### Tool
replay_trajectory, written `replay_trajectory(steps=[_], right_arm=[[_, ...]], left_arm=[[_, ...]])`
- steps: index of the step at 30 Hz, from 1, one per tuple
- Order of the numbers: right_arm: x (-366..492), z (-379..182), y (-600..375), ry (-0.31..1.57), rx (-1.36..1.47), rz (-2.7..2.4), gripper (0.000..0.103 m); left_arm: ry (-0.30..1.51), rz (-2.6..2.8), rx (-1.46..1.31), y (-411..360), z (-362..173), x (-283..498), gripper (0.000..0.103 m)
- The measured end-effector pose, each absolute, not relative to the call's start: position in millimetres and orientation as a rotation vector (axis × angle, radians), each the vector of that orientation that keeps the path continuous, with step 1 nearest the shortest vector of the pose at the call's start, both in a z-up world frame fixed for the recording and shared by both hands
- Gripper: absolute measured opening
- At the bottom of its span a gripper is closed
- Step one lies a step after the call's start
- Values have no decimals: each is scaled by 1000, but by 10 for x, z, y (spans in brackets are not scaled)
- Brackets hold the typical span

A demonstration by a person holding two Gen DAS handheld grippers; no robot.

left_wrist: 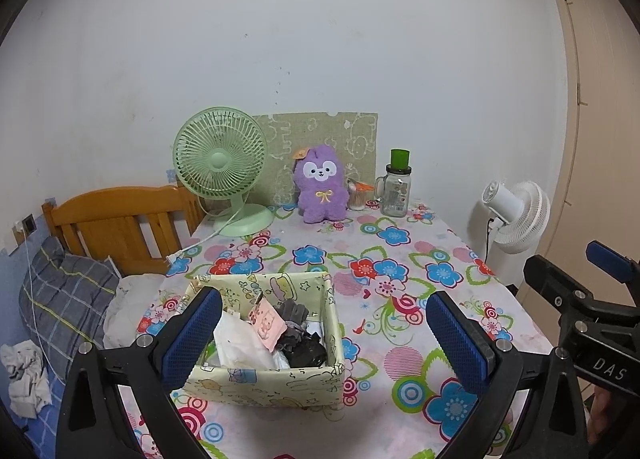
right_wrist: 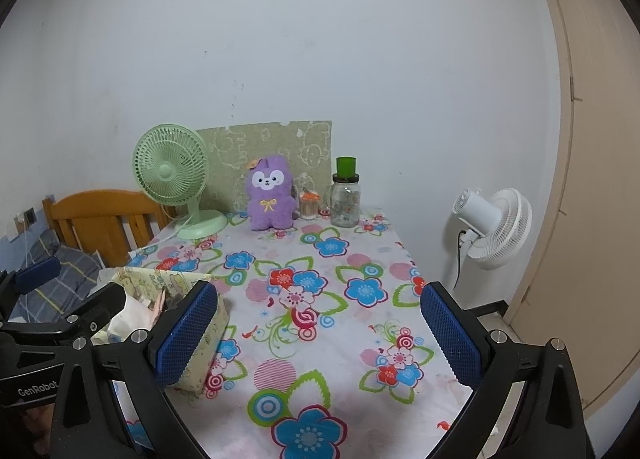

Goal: Organize soft objects

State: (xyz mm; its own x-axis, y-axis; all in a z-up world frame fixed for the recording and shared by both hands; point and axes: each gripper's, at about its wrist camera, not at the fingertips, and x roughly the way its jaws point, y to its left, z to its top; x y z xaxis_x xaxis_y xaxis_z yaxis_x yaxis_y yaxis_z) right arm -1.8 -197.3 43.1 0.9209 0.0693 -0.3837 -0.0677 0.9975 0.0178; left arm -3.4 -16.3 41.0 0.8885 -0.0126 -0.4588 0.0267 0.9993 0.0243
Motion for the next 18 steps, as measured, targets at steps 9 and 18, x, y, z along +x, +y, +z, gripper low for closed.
replay_trajectory(steps=[9,18], right_arm=[[23,397,-1944,403,-6,70,103],[33,376,-1939,404,-5,77,103]], left_arm=[[489,-13,25,-153,369,-1,103],[489,-9,27,-148,351,0,103]])
